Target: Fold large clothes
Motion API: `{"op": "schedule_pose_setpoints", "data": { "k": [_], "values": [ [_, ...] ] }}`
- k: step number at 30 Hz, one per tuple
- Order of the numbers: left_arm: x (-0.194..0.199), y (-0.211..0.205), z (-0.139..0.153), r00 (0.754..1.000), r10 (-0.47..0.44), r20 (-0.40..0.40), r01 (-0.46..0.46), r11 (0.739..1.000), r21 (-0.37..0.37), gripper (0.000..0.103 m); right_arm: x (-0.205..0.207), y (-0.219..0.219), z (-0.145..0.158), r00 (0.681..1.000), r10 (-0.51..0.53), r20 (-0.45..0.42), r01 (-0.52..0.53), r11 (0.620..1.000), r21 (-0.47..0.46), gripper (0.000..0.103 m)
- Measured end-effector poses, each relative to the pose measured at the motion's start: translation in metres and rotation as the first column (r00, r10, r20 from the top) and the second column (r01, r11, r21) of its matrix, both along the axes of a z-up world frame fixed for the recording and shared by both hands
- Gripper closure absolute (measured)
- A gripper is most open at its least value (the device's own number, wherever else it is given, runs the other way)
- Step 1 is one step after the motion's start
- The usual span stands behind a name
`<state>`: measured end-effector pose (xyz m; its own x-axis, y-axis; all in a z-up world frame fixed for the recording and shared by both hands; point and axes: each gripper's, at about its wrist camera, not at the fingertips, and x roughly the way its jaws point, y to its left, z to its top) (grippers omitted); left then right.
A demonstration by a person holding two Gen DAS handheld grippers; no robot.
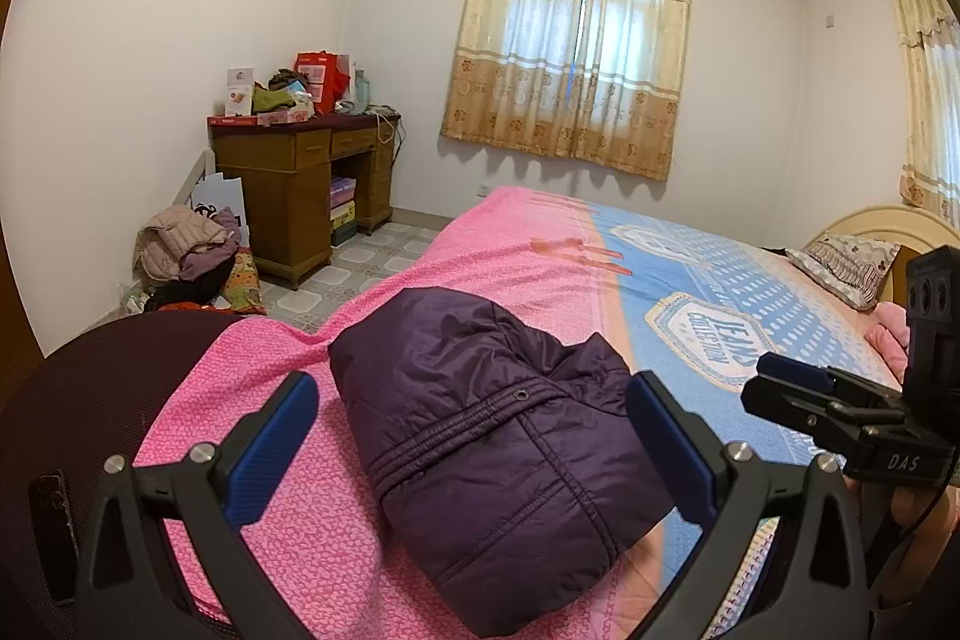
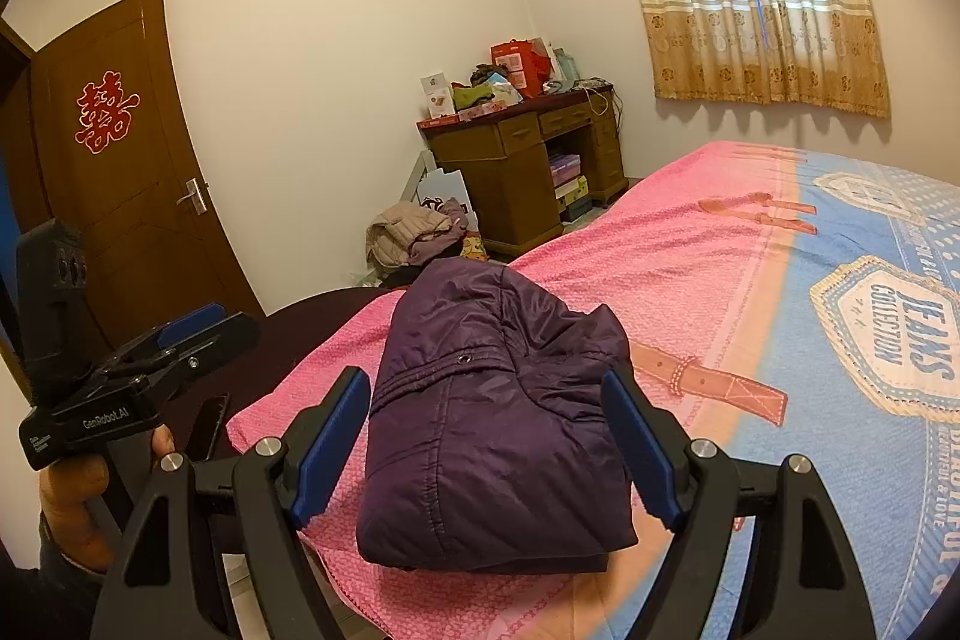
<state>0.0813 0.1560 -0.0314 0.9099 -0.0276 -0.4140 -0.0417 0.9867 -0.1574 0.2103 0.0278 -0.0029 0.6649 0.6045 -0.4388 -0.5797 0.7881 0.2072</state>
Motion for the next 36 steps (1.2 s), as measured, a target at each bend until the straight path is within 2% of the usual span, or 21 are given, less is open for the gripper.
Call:
{"op": "schedule_pose_setpoints", "data": {
  "k": [11,18,21,27,36],
  "values": [
    [0.0,0.0,0.0,1.0,-0.005,-0.001,0.005,1.0,0.004,0.0,-0.002,0.001,0.001,1.0,0.0,0.0,0.0,1.0,0.003,0.023],
    [0.004,-0.003,0.0,1.0,-0.009,-0.025,0.01,0.999,0.035,0.0,-0.006,0.001,0.004,1.0,-0.003,0.023,0.003,1.0,0.008,0.023],
    [0.006,-0.005,0.0,0.999,0.016,-0.031,-0.014,0.998,0.059,0.0,-0.008,0.002,0.005,1.0,-0.001,0.03,0.0,1.0,0.013,0.023],
    [0.009,0.0,-0.002,0.998,0.015,-0.055,-0.014,1.0,0.016,0.0,-0.009,0.004,0.006,0.999,0.0,0.036,0.0,1.0,0.015,0.023],
    [0.011,0.002,-0.004,0.999,0.023,-0.043,-0.021,0.999,0.027,0.0,-0.01,0.005,0.004,0.999,0.004,0.034,-0.004,1.0,0.014,0.023]
  ]
}}
